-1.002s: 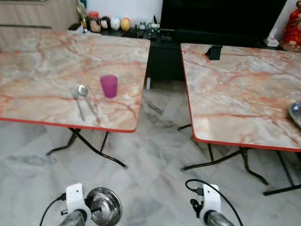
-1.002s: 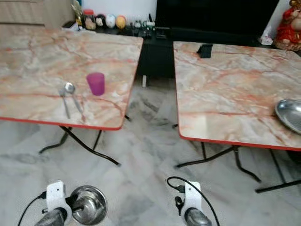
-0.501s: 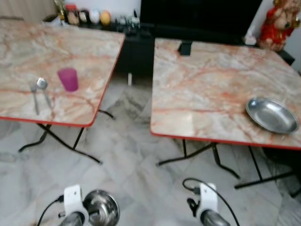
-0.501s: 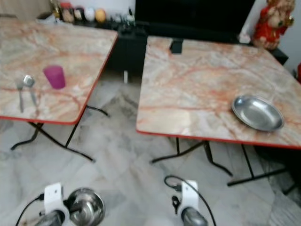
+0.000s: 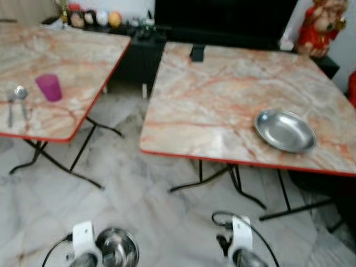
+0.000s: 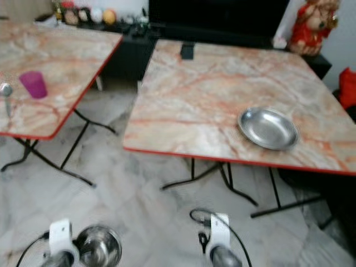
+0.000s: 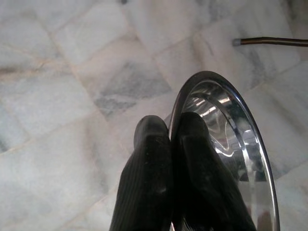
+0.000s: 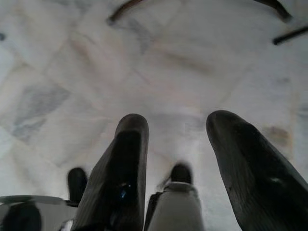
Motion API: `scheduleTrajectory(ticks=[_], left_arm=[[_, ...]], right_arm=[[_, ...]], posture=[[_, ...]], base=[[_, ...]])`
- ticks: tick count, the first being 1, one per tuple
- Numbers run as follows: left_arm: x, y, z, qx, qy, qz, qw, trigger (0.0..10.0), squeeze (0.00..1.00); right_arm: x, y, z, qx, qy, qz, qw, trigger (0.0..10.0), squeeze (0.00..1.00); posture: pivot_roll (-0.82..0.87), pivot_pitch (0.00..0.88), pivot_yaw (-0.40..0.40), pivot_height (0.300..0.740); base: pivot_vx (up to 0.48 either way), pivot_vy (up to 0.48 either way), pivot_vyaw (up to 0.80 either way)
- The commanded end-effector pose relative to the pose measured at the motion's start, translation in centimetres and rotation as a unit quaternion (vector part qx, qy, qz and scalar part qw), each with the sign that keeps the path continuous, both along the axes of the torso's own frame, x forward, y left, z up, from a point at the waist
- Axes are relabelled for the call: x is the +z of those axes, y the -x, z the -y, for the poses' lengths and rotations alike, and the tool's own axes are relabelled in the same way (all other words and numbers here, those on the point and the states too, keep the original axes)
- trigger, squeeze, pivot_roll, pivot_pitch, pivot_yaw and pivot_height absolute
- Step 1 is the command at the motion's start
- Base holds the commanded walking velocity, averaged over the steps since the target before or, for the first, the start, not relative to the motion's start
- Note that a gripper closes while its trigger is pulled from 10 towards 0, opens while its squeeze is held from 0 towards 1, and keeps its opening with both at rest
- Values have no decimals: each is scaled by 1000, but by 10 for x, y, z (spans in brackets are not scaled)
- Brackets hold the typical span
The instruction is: Setting the table
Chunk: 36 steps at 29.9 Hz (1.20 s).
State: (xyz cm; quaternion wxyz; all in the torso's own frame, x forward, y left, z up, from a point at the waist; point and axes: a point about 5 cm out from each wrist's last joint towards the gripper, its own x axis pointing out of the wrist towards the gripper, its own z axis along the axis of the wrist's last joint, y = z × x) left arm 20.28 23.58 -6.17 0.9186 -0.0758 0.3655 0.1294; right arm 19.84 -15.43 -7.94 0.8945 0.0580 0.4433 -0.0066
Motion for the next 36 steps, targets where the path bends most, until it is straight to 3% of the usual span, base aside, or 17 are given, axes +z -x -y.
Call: scheduleTrajectory(ticks=[1, 36], left_arm=[[-2, 0, 9, -9, 9, -1, 1000, 10000, 0], [-4, 2, 13, -25, 9, -7, 1000, 10000, 0]], right_arm=[[0, 0, 10, -8, 12, 2, 1000, 10000, 0], [1, 0, 12, -8, 13, 4, 1000, 10000, 0]], posture=[[1, 10, -70, 740], [-4, 8, -74, 740]], base=[[0, -349, 0], [0, -349, 0]])
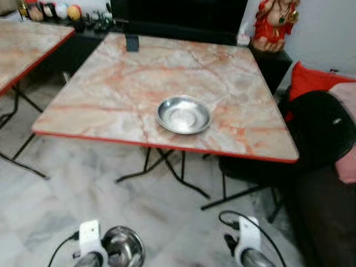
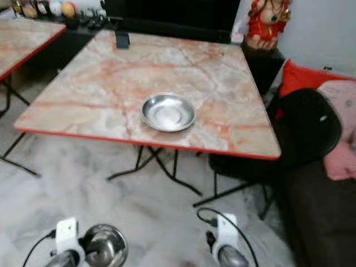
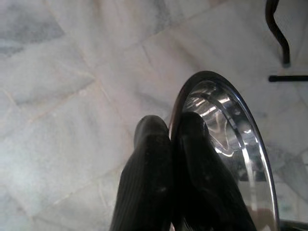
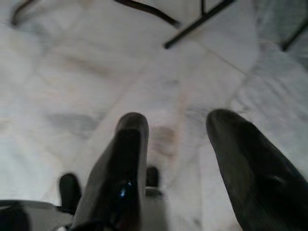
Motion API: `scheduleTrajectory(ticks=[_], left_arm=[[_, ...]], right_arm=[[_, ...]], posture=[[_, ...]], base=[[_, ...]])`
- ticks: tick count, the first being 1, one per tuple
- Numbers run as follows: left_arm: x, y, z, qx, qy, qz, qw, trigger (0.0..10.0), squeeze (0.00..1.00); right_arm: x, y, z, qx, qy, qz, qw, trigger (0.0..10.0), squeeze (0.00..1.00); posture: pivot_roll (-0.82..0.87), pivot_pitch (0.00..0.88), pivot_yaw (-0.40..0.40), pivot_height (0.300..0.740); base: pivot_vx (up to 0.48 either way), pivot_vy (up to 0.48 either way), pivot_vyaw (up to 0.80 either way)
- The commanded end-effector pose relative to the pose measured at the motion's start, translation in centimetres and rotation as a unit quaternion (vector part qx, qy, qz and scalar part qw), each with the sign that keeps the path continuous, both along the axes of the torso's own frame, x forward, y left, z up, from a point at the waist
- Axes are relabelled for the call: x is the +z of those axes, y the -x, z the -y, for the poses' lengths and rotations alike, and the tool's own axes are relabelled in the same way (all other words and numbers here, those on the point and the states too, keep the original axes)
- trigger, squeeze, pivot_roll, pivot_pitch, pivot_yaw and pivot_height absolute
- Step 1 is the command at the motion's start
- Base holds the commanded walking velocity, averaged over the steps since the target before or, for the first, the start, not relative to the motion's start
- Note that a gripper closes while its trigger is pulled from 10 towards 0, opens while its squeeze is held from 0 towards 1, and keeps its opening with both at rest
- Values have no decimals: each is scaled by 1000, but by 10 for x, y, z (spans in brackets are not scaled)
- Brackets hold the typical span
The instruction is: Setting the table
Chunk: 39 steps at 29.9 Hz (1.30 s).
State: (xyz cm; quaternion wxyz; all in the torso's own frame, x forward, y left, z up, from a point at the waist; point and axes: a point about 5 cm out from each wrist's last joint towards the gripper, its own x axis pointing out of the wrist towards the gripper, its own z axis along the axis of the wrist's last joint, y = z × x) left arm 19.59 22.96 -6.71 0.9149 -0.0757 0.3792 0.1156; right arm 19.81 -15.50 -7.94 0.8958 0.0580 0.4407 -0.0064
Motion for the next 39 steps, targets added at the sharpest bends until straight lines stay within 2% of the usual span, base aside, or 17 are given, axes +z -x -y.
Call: scheduleTrajectory(ticks=[1, 9, 33, 39], left_arm=[[1, -5, 7, -12, 2, 6, 1000, 10000, 0], [1, -5, 8, -20, -2, 4, 1000, 10000, 0], [0, -4, 11, -39, -9, 5, 999, 10000, 0], [0, -4, 12, -40, -9, 4, 999, 10000, 0]], right_arm=[[1, 0, 12, -8, 13, 1, 1000, 10000, 0], [1, 0, 12, -5, 14, 0, 1000, 10000, 0], [0, 1, 11, -2, 15, -2, 1000, 10000, 0], [-1, 2, 11, 6, 18, -8, 1000, 10000, 0]], posture=[[-3, 8, -75, 740], [-2, 6, -77, 740], [1, 0, -76, 740], [0, 0, -77, 740]], base=[[0, -349, 0], [0, -335, 0], [0, 0, 0], [0, 0, -681]])
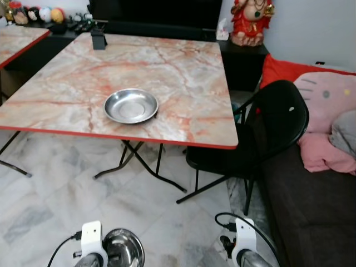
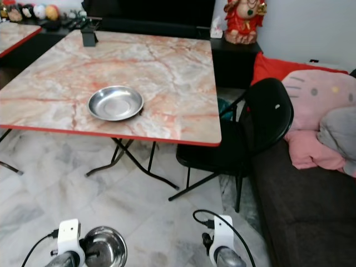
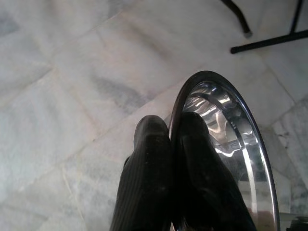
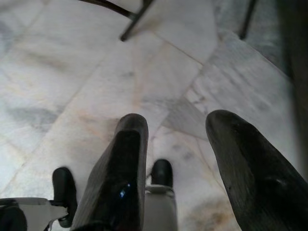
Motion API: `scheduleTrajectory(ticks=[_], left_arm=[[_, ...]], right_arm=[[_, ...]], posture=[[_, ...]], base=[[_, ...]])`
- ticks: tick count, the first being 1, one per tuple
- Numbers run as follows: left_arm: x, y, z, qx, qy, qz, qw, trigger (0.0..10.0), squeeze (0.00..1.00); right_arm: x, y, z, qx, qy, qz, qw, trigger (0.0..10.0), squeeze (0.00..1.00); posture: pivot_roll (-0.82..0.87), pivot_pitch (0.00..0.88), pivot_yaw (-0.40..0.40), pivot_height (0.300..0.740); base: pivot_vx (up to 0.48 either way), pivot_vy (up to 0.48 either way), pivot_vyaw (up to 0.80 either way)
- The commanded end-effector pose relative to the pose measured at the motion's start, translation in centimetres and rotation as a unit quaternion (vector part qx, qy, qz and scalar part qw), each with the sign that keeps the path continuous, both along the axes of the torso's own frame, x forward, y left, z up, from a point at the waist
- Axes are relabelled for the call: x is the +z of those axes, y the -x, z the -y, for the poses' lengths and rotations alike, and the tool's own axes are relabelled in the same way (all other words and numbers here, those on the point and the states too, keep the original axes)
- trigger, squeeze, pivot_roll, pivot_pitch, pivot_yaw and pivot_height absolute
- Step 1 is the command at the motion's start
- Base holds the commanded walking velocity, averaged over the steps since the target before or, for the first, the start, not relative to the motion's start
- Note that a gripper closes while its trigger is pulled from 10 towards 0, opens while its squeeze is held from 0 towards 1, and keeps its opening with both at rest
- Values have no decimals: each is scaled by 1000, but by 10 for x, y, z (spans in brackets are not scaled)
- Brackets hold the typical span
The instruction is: Setting the table
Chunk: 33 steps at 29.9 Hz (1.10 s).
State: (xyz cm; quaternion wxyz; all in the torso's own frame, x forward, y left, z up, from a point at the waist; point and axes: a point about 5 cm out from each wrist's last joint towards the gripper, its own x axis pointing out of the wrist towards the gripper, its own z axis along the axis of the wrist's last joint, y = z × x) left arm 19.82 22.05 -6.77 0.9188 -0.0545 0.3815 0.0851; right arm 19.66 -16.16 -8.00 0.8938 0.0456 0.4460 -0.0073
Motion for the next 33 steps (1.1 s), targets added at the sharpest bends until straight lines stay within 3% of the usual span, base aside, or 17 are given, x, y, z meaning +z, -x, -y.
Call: scheduleTrajectory(ticks=[1, 7, 17, 25, 33], left_arm=[[1, -1, 2, -2, -1, 6, 1000, 10000, 0], [3, 0, -4, 3, -11, 23, 1000, 10000, 0], [25, -19, -15, -1, -32, 123, 992, 10000, 0], [42, -23, -17, -1, -58, 203, 977, 10000, 0], [73, -13, -11, -72, -77, 284, 953, 10000, 0]], right_arm=[[0, 0, 4, -2, 6, 0, 1000, 10000, 0], [0, 0, 4, -5, 5, 3, 1000, 10000, 0], [0, 2, 5, -1, 5, 2, 1000, 10000, 0], [-1, 2, 6, 3, 8, 1, 1000, 10000, 0], [0, 1, 7, 7, 12, 1, 1000, 10000, 0]], posture=[[0, 0, -77, 740], [8, 0, -76, 740], [19, 0, -79, 740], [21, 0, -82, 740], [30, 0, -85, 740]], base=[[0, 0, -781], [0, 0, 0], [0, 0, 0], [0, 0, 0], [0, 0, 0]])
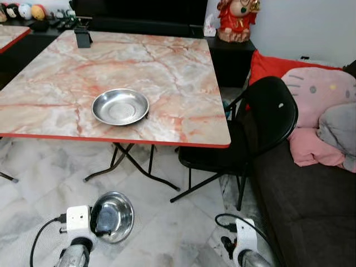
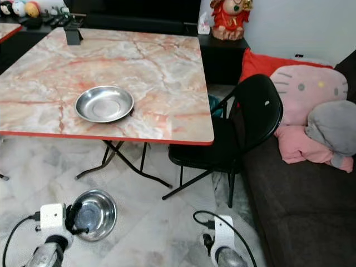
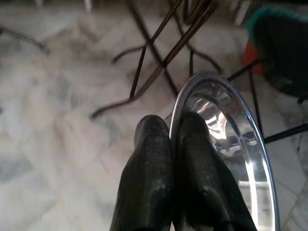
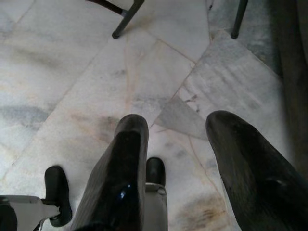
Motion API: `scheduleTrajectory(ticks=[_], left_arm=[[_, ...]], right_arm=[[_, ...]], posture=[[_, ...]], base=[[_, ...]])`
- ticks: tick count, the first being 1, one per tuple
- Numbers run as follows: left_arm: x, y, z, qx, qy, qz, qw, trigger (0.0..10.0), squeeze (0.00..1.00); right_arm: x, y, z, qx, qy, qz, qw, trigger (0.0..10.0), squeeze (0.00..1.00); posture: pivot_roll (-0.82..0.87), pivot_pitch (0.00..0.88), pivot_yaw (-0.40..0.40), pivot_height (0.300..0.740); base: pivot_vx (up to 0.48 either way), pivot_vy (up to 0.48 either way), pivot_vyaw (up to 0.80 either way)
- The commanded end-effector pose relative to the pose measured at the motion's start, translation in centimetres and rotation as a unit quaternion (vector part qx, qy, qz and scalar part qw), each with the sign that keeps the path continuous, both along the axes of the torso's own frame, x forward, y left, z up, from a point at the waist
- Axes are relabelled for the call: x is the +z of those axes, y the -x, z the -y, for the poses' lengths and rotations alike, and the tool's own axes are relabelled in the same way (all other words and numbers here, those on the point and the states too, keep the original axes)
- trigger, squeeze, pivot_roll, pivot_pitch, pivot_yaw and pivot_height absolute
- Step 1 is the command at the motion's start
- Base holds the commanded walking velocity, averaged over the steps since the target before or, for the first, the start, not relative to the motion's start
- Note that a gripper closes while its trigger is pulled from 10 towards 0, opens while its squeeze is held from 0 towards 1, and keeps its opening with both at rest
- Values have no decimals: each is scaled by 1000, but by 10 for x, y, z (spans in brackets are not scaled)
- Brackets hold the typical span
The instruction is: Setting the table
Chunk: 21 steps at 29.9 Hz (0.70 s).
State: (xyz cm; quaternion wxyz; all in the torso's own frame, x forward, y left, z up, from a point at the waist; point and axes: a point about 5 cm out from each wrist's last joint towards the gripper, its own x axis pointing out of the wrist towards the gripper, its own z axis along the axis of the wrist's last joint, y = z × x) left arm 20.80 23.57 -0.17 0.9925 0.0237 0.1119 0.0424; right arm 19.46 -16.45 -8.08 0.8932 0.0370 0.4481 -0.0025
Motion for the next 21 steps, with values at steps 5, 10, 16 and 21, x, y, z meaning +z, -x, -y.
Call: scheduleTrajectory(ticks=[5, 10, 16, 21], left_arm=[[35, 1, 8, -33, -10, 58, 998, 10000, 0], [64, -2, 11, -34, -15, 97, 995, 10000, 0], [114, -18, 14, -32, -15, 172, 985, 10000, 0], [159, -39, 27, -39, 18, 233, 972, 10000, 0]], right_arm=[[2, -2, 5, 2, 8, 4, 1000, 10000, 0], [2, -3, 6, 3, 9, 6, 1000, 10000, 0], [3, -4, 7, 4, 10, 8, 1000, 10000, 0], [3, -5, 7, 6, 11, 9, 1000, 10000, 0]], posture=[[36, 0, -89, 740], [37, 0, -92, 740], [44, 2, -100, 740], [45, 4, -103, 740]], base=[[0, 0, 0], [0, 0, 0], [0, 0, 0], [0, 0, 0]])
